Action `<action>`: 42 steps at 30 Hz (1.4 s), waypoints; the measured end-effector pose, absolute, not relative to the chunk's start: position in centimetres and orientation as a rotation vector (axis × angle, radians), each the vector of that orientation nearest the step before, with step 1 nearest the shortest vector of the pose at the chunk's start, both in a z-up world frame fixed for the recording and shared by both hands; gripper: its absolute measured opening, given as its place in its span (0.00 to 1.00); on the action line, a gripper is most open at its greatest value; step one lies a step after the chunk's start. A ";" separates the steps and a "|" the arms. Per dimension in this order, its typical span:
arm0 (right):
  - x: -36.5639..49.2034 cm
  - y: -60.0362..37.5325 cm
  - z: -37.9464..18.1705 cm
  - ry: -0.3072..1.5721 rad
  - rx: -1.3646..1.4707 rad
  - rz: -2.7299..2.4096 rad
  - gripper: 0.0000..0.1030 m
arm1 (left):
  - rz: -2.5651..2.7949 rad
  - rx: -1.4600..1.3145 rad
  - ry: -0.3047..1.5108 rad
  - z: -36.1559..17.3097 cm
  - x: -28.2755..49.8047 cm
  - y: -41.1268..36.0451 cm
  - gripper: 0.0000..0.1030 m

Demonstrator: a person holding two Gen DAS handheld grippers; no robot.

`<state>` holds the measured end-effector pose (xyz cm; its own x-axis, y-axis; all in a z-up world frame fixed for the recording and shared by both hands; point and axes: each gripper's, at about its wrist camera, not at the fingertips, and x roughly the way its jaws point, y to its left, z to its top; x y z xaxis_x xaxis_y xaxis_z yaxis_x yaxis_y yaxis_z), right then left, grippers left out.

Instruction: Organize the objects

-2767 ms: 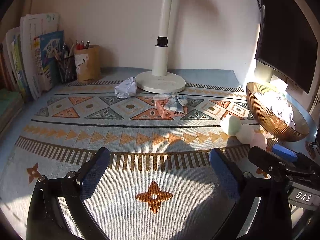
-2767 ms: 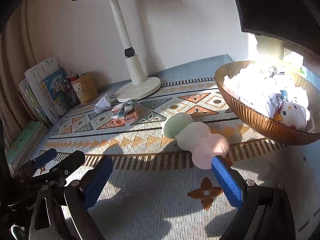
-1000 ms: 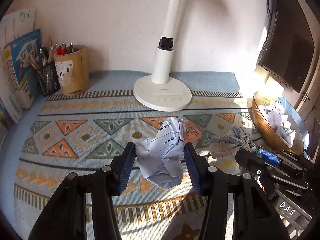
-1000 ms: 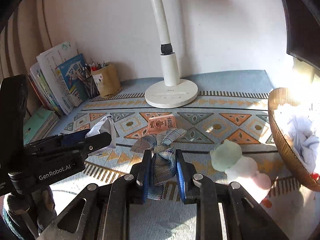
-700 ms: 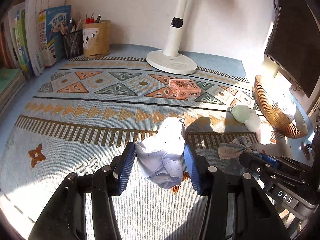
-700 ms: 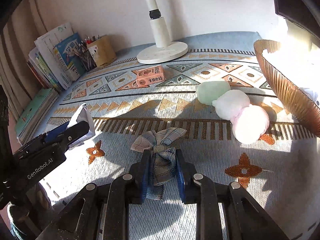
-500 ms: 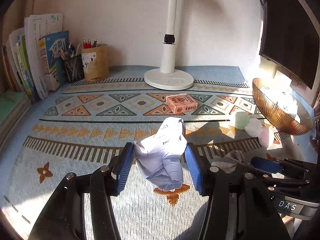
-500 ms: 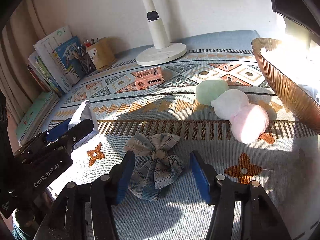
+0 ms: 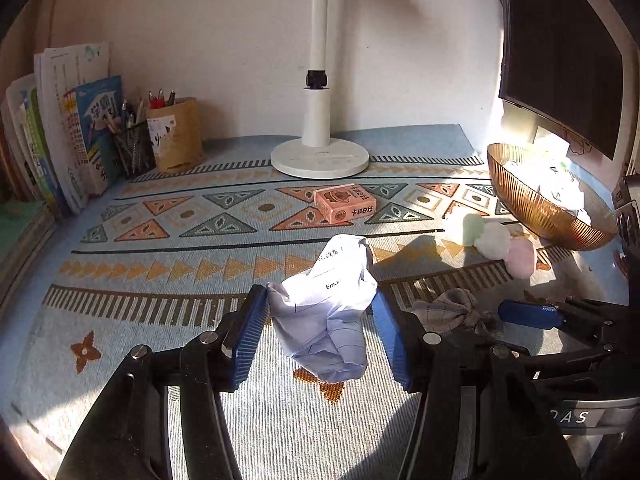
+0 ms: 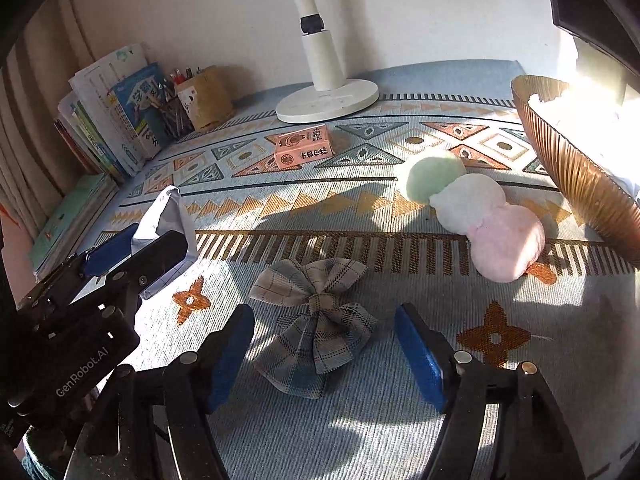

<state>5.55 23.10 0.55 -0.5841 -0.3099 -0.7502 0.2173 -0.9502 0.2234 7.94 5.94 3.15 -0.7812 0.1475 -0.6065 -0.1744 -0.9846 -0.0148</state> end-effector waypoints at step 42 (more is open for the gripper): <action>7.3 44.4 16.3 -0.423 0.809 -3.326 0.25 | 2.327 -0.772 -0.087 13.7 0.1 24.2 0.52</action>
<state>7.26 44.44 16.28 -0.8455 0.2356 -0.4791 -0.3480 -0.9237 0.1600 0.15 24.22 13.74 -0.5968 0.6223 -0.5066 -0.5830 -0.7700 -0.2592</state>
